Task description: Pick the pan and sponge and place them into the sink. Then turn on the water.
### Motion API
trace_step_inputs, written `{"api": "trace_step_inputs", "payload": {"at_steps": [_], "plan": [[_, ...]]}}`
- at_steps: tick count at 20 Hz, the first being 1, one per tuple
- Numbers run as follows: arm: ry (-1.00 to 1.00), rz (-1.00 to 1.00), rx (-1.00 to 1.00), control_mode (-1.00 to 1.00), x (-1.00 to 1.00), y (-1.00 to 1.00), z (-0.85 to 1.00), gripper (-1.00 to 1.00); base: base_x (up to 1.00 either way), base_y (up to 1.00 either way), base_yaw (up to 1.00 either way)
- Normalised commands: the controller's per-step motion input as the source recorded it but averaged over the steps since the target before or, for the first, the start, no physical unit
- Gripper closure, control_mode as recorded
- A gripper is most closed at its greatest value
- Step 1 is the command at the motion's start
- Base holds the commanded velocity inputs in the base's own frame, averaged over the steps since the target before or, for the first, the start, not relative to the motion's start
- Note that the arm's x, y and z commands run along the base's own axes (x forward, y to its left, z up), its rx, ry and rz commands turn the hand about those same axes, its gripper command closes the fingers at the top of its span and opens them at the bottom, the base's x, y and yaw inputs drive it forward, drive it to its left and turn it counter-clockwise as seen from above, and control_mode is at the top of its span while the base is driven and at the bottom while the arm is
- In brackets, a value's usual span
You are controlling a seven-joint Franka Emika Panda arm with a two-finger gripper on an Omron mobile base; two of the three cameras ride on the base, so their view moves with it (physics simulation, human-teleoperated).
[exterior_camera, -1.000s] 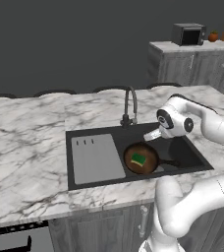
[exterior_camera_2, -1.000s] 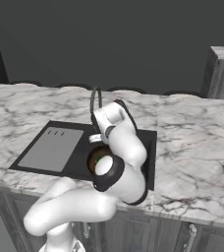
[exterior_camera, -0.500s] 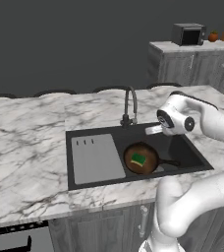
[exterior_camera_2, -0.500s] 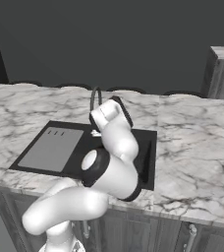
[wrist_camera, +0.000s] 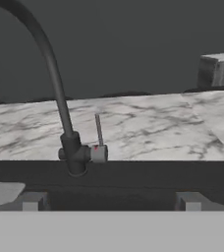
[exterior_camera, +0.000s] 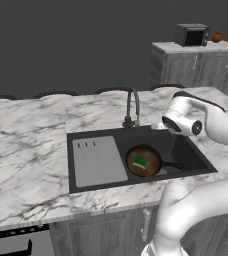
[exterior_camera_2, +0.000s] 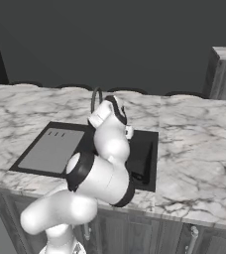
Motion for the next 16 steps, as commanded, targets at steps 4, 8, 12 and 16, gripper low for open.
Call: {"api": "trace_step_inputs", "payload": {"at_steps": [4, 8, 12, 16], "plan": [[-0.14, -0.08, 0.07, -1.0, -0.14, 0.0, 0.31, -1.0, 0.0, 0.0, 0.0], [-0.1, -0.02, 0.05, -1.0, -0.2, 0.0, 0.29, -1.0, 0.0, 0.0, 0.0], [-0.12, 0.04, 0.07, -1.0, -0.3, -0.02, 0.18, -1.0, 0.0, 0.0, 0.0], [-0.15, 0.09, 0.03, -1.0, -0.23, 0.0, -0.01, -1.0, 0.0, 0.0, 0.0]]}}
